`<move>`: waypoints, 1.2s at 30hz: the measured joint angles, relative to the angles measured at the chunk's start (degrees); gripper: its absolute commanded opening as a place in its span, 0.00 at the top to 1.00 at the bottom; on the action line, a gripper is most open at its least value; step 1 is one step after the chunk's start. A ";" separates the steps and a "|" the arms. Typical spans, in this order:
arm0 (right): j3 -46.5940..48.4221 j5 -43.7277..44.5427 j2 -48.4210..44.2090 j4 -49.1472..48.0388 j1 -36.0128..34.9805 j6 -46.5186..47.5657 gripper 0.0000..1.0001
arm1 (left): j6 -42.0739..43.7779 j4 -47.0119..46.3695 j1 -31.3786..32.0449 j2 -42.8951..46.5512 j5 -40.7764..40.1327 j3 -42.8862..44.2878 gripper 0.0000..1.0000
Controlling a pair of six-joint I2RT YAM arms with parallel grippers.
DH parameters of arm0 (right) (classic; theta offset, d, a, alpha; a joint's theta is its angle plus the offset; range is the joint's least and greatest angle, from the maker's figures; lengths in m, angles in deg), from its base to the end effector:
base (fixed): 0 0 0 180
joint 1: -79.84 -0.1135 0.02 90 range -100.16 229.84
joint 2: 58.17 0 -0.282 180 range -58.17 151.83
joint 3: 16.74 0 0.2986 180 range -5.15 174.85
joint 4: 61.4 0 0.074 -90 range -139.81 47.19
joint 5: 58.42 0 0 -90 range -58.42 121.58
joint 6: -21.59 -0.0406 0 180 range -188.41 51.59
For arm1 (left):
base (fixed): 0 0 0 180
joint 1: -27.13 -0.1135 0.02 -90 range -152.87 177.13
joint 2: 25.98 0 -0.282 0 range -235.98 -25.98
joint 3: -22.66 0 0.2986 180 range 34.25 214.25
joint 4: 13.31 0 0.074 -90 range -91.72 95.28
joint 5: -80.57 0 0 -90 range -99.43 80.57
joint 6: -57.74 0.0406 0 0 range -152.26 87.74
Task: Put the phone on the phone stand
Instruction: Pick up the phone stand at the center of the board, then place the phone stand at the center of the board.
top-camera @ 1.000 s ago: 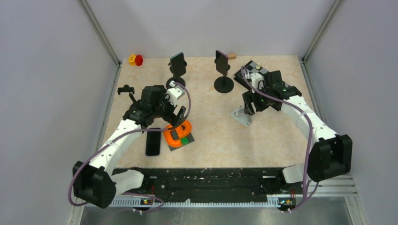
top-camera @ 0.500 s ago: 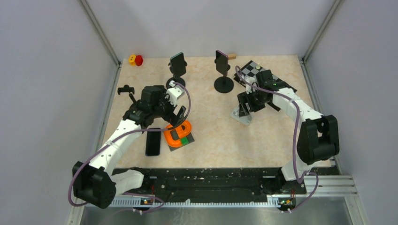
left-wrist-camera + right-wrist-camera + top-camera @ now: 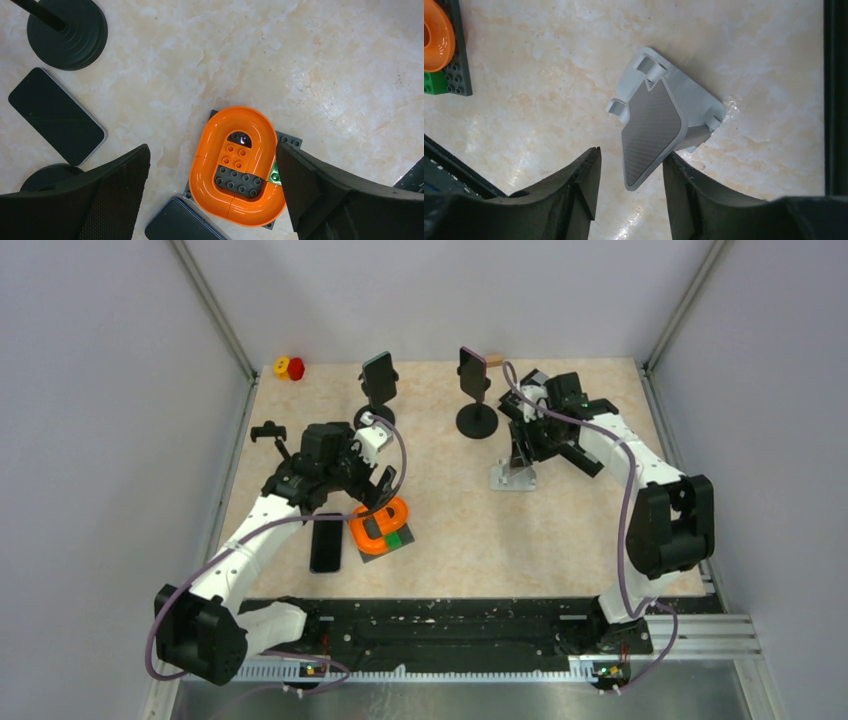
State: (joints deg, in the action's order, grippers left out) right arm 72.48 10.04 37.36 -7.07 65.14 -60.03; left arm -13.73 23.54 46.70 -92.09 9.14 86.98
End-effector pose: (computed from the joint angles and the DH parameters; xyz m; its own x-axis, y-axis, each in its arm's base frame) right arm 0.3819 0.1156 0.2640 -0.7743 -0.3433 -0.5317 -0.5286 0.8127 0.2451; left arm 0.2709 -0.1100 0.2918 -0.3825 0.4557 -0.8038 0.7103 0.7014 0.0597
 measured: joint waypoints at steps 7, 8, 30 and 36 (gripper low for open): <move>0.70 1.86 0.90 -0.09 0.70 0.20 0.84 | 0.00 0.00 -0.02 0.07 -0.02 0.00 0.01; 1.03 1.95 1.01 0.11 0.70 0.35 0.89 | 0.00 0.00 0.00 0.13 -0.04 0.00 0.01; 11.37 -7.76 5.35 11.17 -5.53 16.00 1.00 | 2.89 13.03 -0.83 -3.02 -15.91 0.42 0.01; 10.45 -7.43 6.01 10.25 -7.72 16.92 1.00 | 2.49 17.11 -5.68 -6.97 -20.50 -1.07 0.01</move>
State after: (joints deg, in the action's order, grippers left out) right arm 82.92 2.61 43.37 3.18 57.42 -43.11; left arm -11.24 40.65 41.02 -99.06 -11.36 85.91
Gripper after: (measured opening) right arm 0.026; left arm 0.986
